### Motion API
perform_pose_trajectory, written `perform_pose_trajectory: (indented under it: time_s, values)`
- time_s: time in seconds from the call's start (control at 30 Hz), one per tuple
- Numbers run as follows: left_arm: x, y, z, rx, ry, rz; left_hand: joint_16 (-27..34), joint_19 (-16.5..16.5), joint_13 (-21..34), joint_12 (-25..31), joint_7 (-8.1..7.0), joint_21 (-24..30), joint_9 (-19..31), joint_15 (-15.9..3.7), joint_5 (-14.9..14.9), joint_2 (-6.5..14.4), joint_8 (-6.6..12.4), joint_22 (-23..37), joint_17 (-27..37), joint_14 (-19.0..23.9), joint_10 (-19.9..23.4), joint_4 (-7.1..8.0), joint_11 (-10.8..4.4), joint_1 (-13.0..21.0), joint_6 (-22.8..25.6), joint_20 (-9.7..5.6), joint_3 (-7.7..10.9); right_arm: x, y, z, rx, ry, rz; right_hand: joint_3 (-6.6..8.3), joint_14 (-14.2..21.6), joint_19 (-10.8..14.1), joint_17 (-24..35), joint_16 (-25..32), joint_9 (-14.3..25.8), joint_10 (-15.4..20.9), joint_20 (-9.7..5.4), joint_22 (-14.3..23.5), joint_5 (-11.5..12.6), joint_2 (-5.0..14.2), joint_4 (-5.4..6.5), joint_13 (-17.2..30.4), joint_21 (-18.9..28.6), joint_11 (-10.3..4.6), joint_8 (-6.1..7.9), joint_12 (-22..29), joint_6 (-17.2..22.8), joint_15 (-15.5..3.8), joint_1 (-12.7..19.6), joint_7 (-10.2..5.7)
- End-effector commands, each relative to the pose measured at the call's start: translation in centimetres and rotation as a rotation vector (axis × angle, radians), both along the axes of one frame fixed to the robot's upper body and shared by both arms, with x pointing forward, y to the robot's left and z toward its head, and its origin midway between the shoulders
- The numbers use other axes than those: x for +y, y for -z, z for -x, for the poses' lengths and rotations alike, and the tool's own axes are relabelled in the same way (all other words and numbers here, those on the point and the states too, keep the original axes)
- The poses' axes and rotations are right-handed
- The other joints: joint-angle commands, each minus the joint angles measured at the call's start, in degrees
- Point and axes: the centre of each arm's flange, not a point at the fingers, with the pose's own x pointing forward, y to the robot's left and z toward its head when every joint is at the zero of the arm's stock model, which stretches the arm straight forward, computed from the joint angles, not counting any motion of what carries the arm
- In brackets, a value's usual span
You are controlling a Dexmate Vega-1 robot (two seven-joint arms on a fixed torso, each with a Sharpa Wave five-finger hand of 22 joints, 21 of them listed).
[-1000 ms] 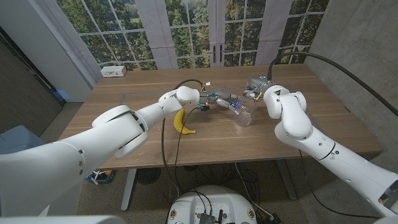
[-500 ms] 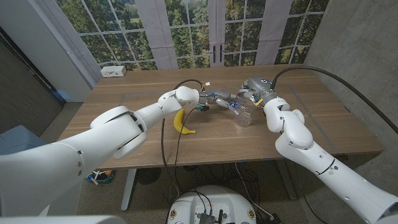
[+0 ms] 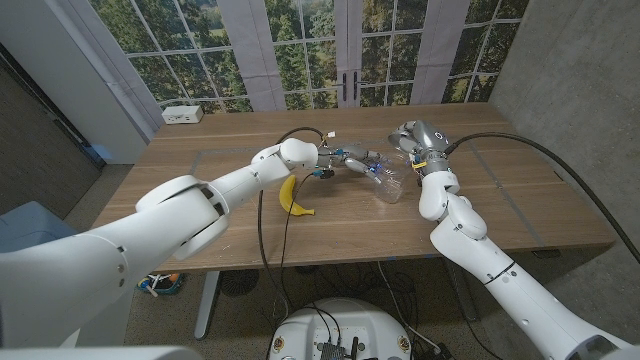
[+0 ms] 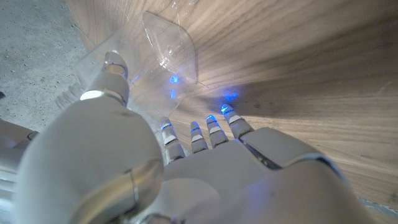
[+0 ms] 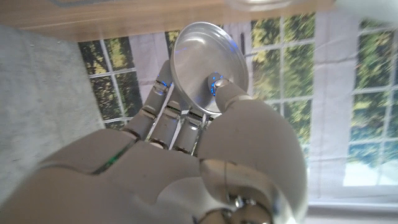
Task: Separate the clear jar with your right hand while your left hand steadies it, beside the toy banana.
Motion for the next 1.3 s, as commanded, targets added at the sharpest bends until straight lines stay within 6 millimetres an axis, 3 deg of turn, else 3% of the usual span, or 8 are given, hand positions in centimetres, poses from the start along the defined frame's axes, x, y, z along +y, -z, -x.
perform_pose_trajectory:
  time_s: [0.03,0.47,0.6,0.9,0.93,1.03,1.17,1.3]
  values:
    - [0.6,-0.5,0.5,-0.017,-0.004,0.018,0.16,-0.64,0.07,-0.21,2.97,0.06,6.64,0.16,0.31,1.83,4.83,0.07,0.03,-0.21,-0.61,0.22,0.41,0.5,3.13,0.56,0.04,-3.7,-0.8,1.6,-0.272,0.169,-0.276,0.11,0.26,0.19,0.3,-0.16,-0.02,0.94,-1.95,0.09,-0.11,-0.34,0.24,0.34,0.75,-0.08,0.3,-0.08,0.57,-7.79,-0.22,0.17]
    - [2.0,-1.4,1.1,-0.033,-0.014,0.068,0.01,-2.24,0.14,-0.49,5.81,-0.15,5.63,0.52,0.32,1.59,0.1,0.08,0.08,-1.67,-2.65,0.65,2.12,-1.44,-5.64,0.77,-0.49,-3.9,-0.6,1.7,-0.241,0.175,-0.297,0.24,0.55,0.03,0.47,-0.26,-0.08,1.45,-1.79,-0.12,-0.25,-0.51,0.19,0.57,1.48,0.02,0.28,-0.07,0.79,-7.67,-0.37,0.66]
    - [2.5,-1.7,1.3,-0.035,-0.014,0.084,-0.06,-3.17,0.16,-0.59,5.66,-0.28,5.03,0.63,0.15,1.05,-1.49,0.09,0.12,-2.49,-3.66,0.93,2.33,-2.84,-7.92,0.78,-1.03,-3.8,-0.4,1.6,-0.232,0.172,-0.3,0.28,0.59,-0.04,0.58,-0.29,-0.1,1.69,-1.7,-0.19,-0.28,-0.59,0.12,0.74,1.72,-0.01,0.27,0.0,0.87,-7.69,-0.37,0.76]
    - [3.4,-2.4,1.8,-0.048,-0.012,0.097,-0.12,-6.4,0.17,-1.08,6.6,-0.41,2.03,1.96,-0.5,-1.03,-8.14,0.14,0.25,-5.81,-8.63,1.25,4.16,-7.48,-18.33,1.15,-2.64,-3.6,-0.2,1.7,-0.229,0.171,-0.301,0.33,0.67,-0.14,0.76,-0.28,-0.12,1.57,-1.62,-0.27,-0.32,-0.65,0.06,0.88,2.06,0.1,0.21,-0.13,0.87,-7.75,-0.36,0.85]
    - [3.4,-2.4,1.9,-0.05,-0.013,0.092,-0.22,-7.49,0.15,-1.25,6.83,-0.53,1.29,2.66,-0.56,-1.25,-9.15,0.15,0.26,-6.91,-10.16,1.2,5.1,-8.13,-20.74,1.56,-2.76,-3.6,-0.2,1.7,-0.229,0.171,-0.301,0.32,0.7,-0.19,0.8,-0.24,-0.12,1.64,-1.6,-0.28,-0.33,-0.69,0.01,0.87,2.07,0.15,0.22,-0.13,0.9,-7.82,-0.33,0.86]
    - [3.6,-2.7,2.2,-0.054,-0.017,0.067,-0.35,-9.56,0.14,-1.46,7.62,-0.69,0.06,3.93,-0.57,-1.34,-10.02,0.16,0.3,-9.05,-13.03,1.02,6.39,-8.83,-24.98,2.68,-2.7,-3.4,-0.3,1.7,-0.229,0.17,-0.301,0.39,0.66,-0.27,0.85,-0.3,-0.13,1.64,-1.63,-0.31,-0.34,-0.63,0.04,0.98,2.22,0.02,0.18,-0.14,0.87,-7.76,-0.34,0.85]
    - [4.0,-3.1,2.7,-0.072,-0.035,0.025,-0.41,-12.86,0.1,-1.66,8.6,-0.76,-1.43,5.43,-0.43,-1.52,-10.0,0.15,0.36,-13.27,-18.67,0.35,9.19,-8.76,-31.76,4.02,-2.17,-3.2,-0.4,1.8,-0.222,0.173,-0.295,0.4,0.66,-0.34,0.97,-0.31,-0.14,1.72,-1.61,-0.36,-0.38,-0.7,0.02,1.0,2.42,0.09,0.13,-0.2,0.84,-7.75,-0.35,0.86]
    - [4.9,-3.3,3.0,-0.063,-0.035,0.059,-0.5,-14.72,0.09,-1.52,8.77,-0.76,-1.87,5.56,-0.46,-2.43,-9.92,0.17,0.42,-16.16,-21.1,0.03,9.82,-8.62,-35.37,3.92,-2.09,-3.1,-0.5,1.6,-0.201,0.179,-0.296,0.45,0.66,-0.37,1.0,-0.35,-0.15,1.79,-1.62,-0.39,-0.38,-0.65,0.05,1.03,2.55,0.1,0.1,-0.23,0.83,-7.73,-0.38,0.82]
